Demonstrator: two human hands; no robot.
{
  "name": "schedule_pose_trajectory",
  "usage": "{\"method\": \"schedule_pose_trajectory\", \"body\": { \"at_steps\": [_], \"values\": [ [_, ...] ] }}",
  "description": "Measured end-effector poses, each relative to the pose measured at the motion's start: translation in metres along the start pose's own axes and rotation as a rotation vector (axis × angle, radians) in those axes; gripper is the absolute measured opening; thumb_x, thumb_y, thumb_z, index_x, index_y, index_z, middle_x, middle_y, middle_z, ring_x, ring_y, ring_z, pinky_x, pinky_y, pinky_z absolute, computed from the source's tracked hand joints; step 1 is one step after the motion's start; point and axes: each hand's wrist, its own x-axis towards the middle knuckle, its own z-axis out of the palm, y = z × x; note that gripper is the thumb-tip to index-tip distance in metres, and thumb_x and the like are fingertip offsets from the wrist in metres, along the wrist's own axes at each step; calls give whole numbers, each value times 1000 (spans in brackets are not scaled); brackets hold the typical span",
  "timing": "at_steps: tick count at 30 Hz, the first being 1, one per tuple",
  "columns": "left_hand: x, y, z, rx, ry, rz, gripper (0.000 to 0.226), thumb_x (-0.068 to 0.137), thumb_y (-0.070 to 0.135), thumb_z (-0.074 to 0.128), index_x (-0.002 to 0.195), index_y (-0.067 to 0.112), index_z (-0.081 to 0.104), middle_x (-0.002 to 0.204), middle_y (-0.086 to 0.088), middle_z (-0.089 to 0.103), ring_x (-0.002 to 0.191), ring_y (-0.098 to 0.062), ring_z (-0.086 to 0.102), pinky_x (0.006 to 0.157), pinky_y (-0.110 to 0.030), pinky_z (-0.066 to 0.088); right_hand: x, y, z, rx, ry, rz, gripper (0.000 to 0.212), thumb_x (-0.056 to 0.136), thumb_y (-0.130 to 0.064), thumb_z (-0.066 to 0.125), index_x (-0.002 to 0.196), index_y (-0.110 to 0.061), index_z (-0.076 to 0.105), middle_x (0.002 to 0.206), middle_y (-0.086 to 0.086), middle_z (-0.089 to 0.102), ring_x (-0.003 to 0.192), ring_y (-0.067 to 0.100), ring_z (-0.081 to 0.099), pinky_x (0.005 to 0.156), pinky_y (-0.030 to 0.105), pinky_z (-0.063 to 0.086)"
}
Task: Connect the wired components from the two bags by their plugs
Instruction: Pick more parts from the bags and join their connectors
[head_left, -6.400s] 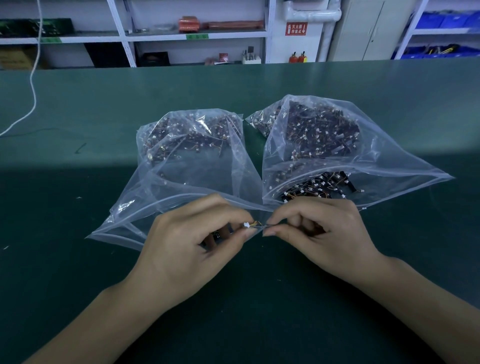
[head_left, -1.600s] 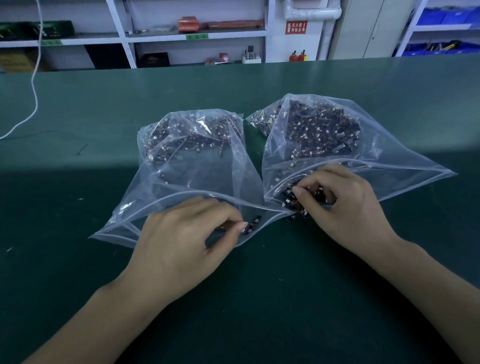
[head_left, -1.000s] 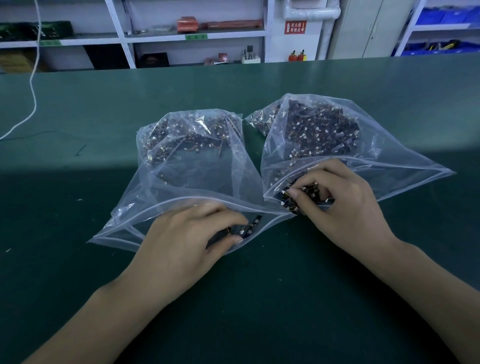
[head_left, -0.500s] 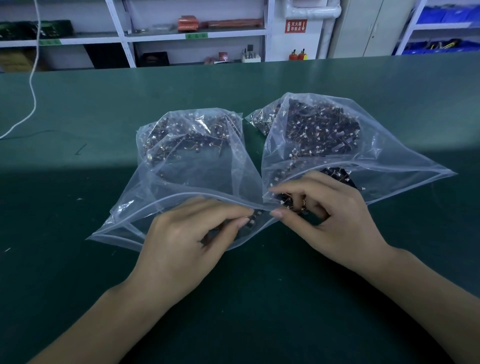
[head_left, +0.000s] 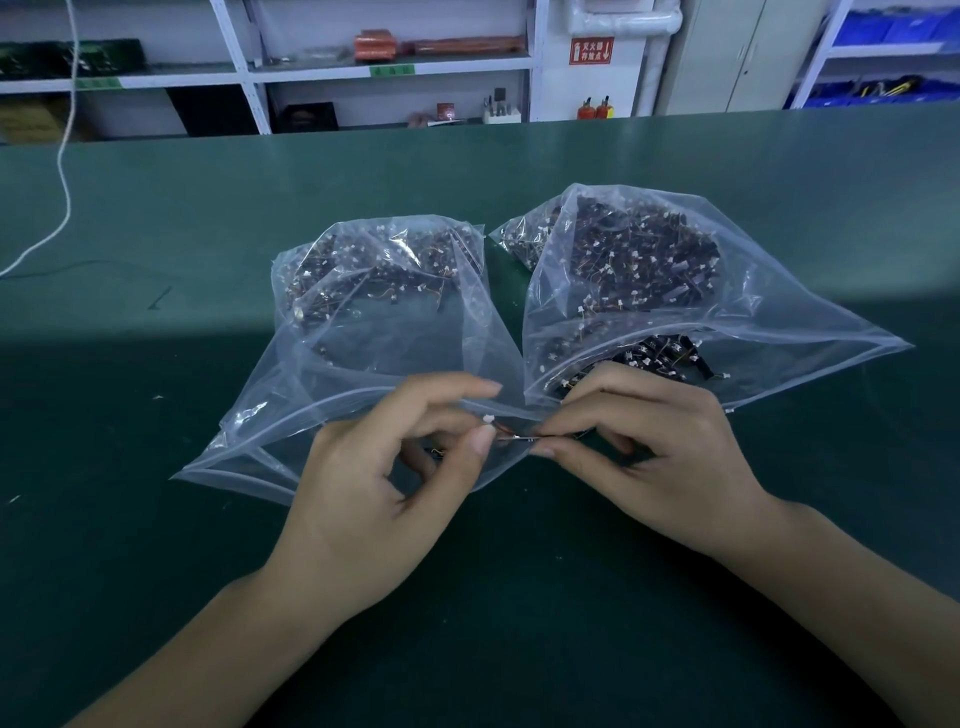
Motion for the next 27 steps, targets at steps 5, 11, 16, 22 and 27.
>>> {"method": "schedule_pose_trajectory", "body": {
  "at_steps": [5,11,16,22,27],
  "values": [
    [2,-3,-3,117,-32,110,20,100,34,76,116,25,71,82,14,65,72,-11,67,58,-27,53,-1,1,0,-1,-11,-14,9,95,-16,81,97,-7,83,90,-5,66,76,-16,50,71,7,36],
    [2,-8,-3,193,-61,130,8,101,29,77,98,22,78,85,11,64,74,-13,66,56,-31,50,0,-3,-1,-10,34,-64,12,91,-16,85,95,-5,83,88,0,69,80,-19,51,75,4,38],
    [2,-7,-2,188,-48,115,9,101,28,75,100,20,79,84,12,64,73,-12,65,56,-31,51,0,-4,-1,-19,74,-59,14,88,-17,87,91,-4,83,85,3,70,77,-20,50,73,4,37],
    [2,-6,-4,185,-87,118,5,101,24,76,99,21,79,84,7,65,73,-13,65,57,-29,50,0,-4,0,-12,43,-39,14,88,-18,88,92,-5,83,85,1,69,75,-16,50,72,5,37],
    [2,-5,-4,188,-96,105,5,100,23,76,98,20,80,84,8,65,73,-12,65,58,-28,50,0,-4,0,-9,44,4,12,92,-22,86,89,-11,82,85,-3,67,69,-10,48,69,8,35]
  ]
}}
